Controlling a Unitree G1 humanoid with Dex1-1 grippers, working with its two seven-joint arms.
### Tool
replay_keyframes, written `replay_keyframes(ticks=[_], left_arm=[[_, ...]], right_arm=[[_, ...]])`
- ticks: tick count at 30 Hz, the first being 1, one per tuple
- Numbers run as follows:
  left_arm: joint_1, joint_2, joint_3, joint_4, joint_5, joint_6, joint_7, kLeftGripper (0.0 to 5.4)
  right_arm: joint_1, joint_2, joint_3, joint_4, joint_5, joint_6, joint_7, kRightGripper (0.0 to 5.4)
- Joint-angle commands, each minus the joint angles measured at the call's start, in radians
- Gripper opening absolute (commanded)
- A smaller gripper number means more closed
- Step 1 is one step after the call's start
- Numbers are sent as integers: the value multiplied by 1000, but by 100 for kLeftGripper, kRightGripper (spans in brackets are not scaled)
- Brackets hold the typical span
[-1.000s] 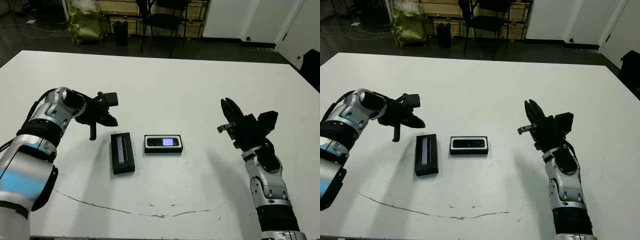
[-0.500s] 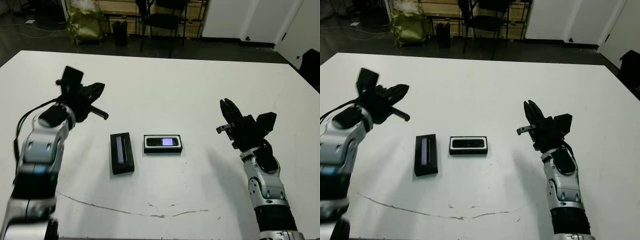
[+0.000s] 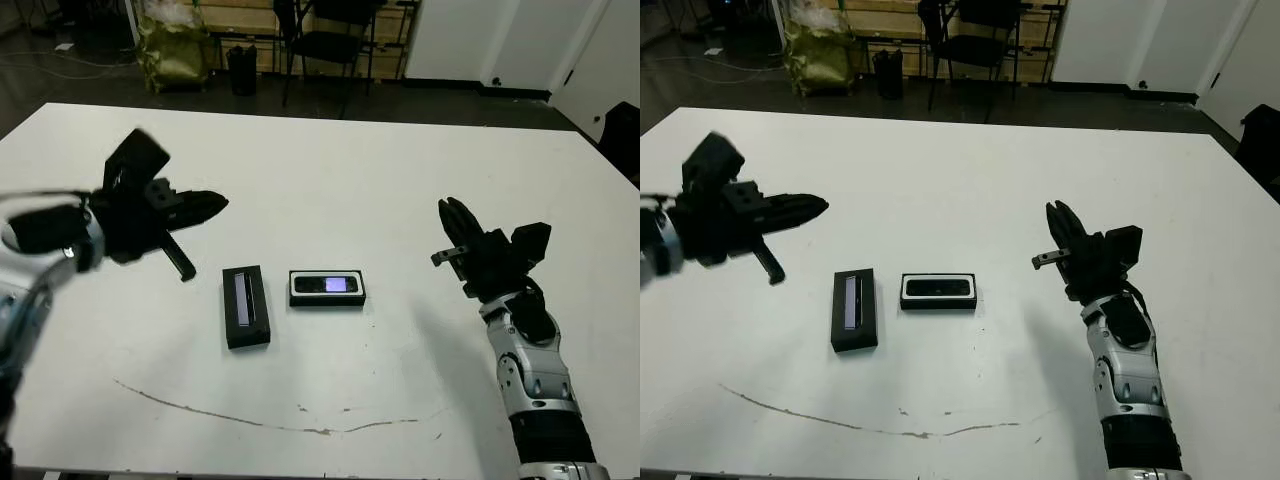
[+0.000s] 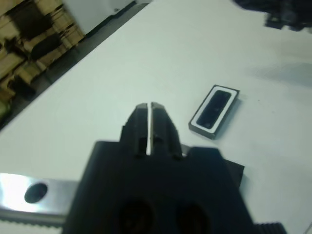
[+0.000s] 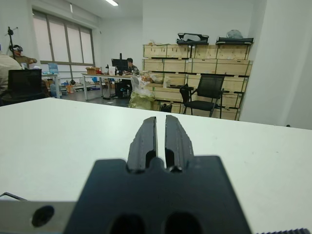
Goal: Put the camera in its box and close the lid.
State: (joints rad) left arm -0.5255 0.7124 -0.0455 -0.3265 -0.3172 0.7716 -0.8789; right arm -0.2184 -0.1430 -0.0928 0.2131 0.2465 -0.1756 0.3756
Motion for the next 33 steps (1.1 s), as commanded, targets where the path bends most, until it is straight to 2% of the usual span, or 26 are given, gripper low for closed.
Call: replay_keyframes(ticks=[1,8,11,20,24,29,33], left_arm=[[-71,6,-102,63,39,-26,-36,0],[-107,-79,-218,115,50,55,6,0],[-132,-78,-270,130,65,62,-13,0],[-305,-62,-453,264,167,-13,-209,0],[-351,-79,-502,327,204,-45,-276,0],[-393,-102,-566,372,254,-27,-326,0],[-389,-132,-568,389,249,33,-335,0]], right_arm=[[4,-8,0,14,-18,3,-7,1],[9,-10,0,-3,-30,17,-21,1],[10,-6,-4,1,-23,6,-14,1],[9,-8,2,-2,-39,9,-24,1],[9,-2,1,-7,-30,15,-24,1],[21,-6,9,-54,-44,57,-44,1],[25,-7,8,-61,-45,59,-42,1]])
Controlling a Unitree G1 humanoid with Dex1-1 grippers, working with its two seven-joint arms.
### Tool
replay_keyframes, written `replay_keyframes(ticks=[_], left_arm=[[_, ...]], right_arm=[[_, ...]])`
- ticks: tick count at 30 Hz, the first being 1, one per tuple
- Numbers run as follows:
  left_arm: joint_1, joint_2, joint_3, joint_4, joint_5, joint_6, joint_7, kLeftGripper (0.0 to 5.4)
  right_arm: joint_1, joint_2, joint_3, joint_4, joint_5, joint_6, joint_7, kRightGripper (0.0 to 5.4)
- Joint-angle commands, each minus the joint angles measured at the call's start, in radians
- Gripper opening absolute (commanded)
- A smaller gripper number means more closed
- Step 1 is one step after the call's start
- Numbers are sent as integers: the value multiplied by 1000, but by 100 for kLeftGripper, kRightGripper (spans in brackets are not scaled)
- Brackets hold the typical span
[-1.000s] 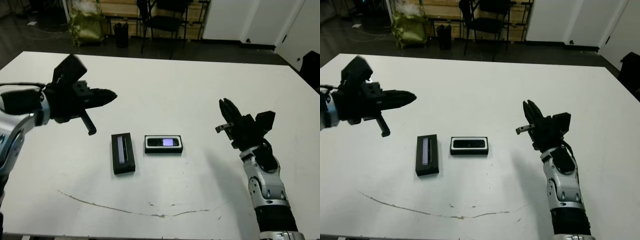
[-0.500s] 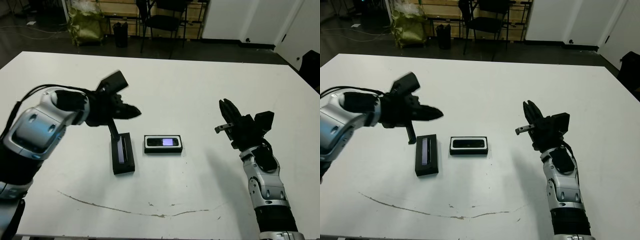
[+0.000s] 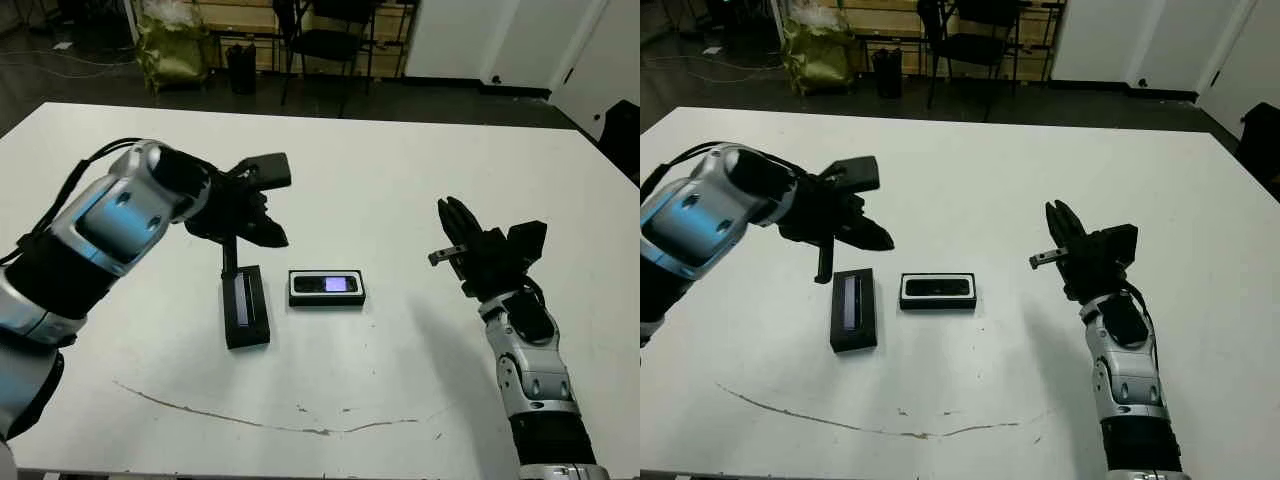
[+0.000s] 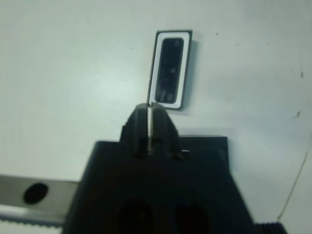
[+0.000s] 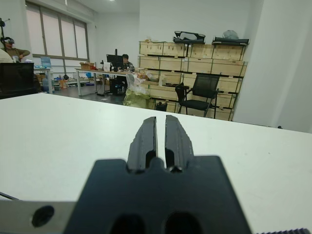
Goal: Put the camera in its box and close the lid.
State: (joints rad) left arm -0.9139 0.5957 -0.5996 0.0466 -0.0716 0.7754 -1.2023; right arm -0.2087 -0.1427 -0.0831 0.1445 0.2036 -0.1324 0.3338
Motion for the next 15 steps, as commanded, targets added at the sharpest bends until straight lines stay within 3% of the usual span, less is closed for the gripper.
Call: replay_keyframes(ticks=[1,6,9,15], left_arm=[[3,-20,-14,16,3,29,-15,0],[18,-52,-4,40,-33,62,-44,0],[20,-69,-1,53,-53,94,-53,0],[51,-78,1,71,-101,84,-92,0]], right_arm=[[13,-7,-4,17,1,11,3,1],[19,-10,5,-16,-18,49,-18,1],[10,-8,-6,25,3,19,12,1],[5,-4,-1,34,0,29,7,1]])
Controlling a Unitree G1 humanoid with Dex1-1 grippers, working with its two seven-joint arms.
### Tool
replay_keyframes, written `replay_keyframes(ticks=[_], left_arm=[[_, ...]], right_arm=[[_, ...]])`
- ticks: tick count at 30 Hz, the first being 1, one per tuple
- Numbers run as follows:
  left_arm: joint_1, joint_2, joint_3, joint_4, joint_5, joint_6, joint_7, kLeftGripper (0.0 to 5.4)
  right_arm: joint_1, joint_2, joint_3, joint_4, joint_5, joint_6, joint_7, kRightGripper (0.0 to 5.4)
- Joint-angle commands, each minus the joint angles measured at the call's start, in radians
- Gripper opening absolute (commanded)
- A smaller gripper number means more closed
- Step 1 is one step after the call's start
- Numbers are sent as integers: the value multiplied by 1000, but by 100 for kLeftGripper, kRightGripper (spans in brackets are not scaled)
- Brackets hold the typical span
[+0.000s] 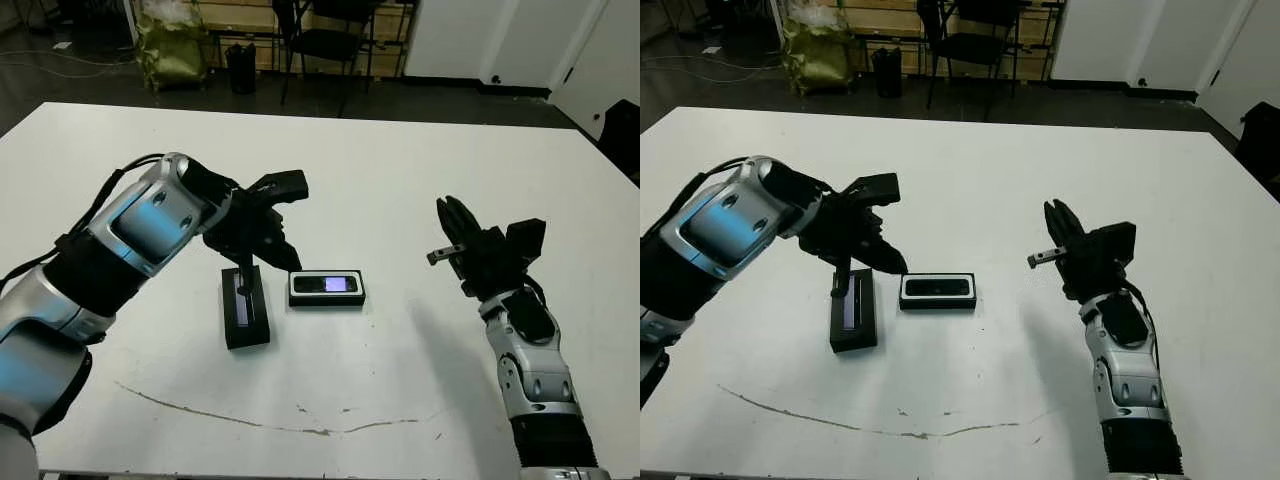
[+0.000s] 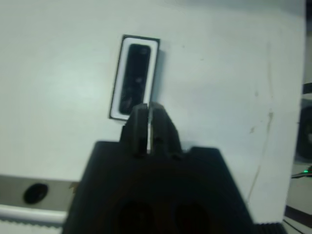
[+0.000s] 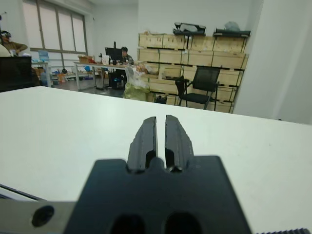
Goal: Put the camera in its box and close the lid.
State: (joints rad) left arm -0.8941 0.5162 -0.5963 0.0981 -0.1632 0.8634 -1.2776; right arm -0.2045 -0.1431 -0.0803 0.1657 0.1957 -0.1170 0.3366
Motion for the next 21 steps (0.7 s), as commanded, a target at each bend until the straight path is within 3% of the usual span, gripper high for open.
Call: replay_keyframes(ticks=[1,3,6,10,14,19,21], left_arm=[[36,3,-4,22,-13,-14,-25,0],[44,10,-17,29,-5,-50,-46,0],[14,10,-61,55,-4,76,-66,0],[22,22,-67,62,7,-5,-105,0],[-62,33,-166,123,16,164,-174,0],[-73,33,-186,204,33,78,-231,0],[-81,26,-195,246,41,80,-244,0]], right_arm=[[0,-4,-5,18,9,10,6,1],[-7,-7,-6,48,4,-14,12,1],[-18,-12,-6,88,0,-39,24,1],[-12,-15,5,33,-22,24,-8,1],[-17,-18,4,36,-15,32,2,1],[-19,-31,14,4,-25,67,-2,1],[-13,-29,17,-37,-30,118,-26,1]])
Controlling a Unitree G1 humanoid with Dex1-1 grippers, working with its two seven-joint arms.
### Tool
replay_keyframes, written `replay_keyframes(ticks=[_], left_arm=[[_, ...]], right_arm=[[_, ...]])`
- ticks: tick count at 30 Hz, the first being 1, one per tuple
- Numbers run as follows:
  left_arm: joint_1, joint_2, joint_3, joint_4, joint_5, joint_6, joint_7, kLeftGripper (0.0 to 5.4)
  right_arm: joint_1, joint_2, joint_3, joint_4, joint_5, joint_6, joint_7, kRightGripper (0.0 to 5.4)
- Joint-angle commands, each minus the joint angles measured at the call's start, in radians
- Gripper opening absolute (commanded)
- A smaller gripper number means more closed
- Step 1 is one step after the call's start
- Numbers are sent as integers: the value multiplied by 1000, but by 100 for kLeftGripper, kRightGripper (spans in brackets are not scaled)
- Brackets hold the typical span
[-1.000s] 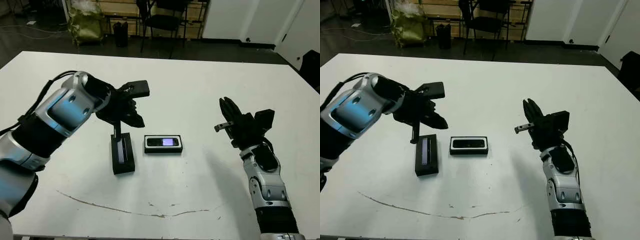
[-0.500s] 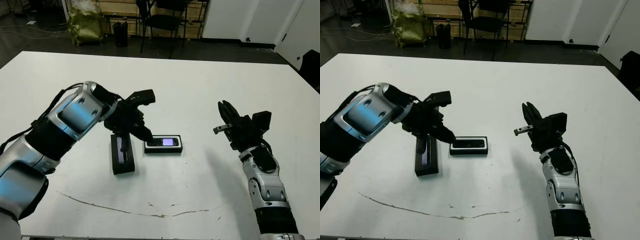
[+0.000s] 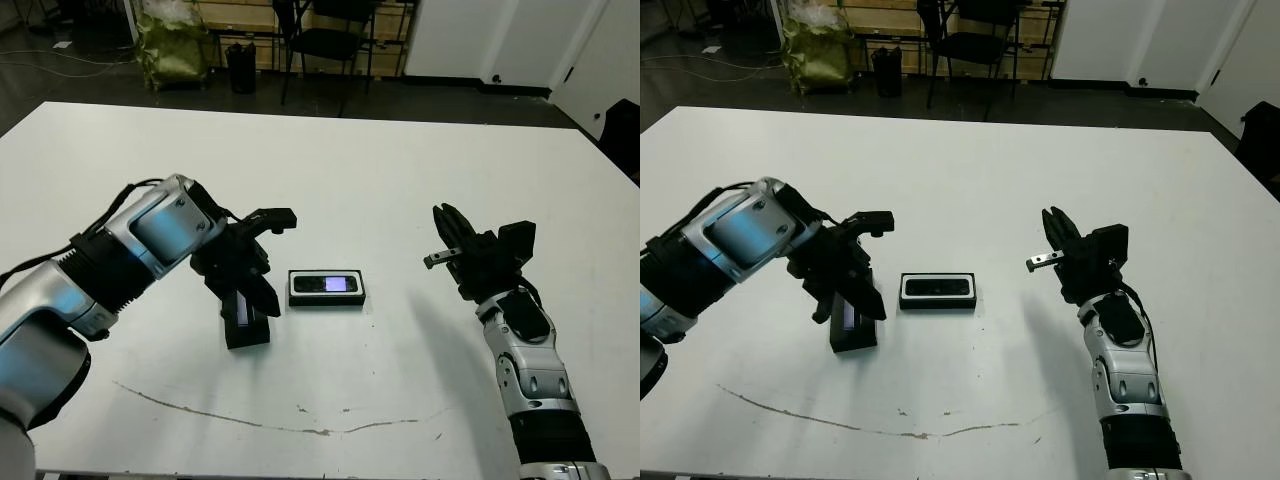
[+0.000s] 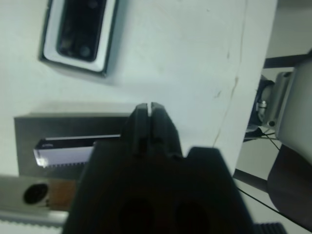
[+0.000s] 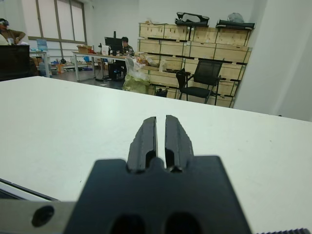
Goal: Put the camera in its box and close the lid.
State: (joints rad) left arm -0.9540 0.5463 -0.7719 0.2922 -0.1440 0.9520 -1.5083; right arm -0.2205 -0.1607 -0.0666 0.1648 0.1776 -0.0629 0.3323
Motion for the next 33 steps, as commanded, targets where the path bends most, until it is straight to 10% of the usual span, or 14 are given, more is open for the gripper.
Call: replay_keyframes(ticks=[1,33], left_arm=[[-24,-7,-26,70,30,-17,-24,0],[25,99,-62,109,206,-112,-75,0]], right_arm=[[6,-10,3,-48,-13,75,-29,1],[11,-6,-14,-32,4,61,-12,1]])
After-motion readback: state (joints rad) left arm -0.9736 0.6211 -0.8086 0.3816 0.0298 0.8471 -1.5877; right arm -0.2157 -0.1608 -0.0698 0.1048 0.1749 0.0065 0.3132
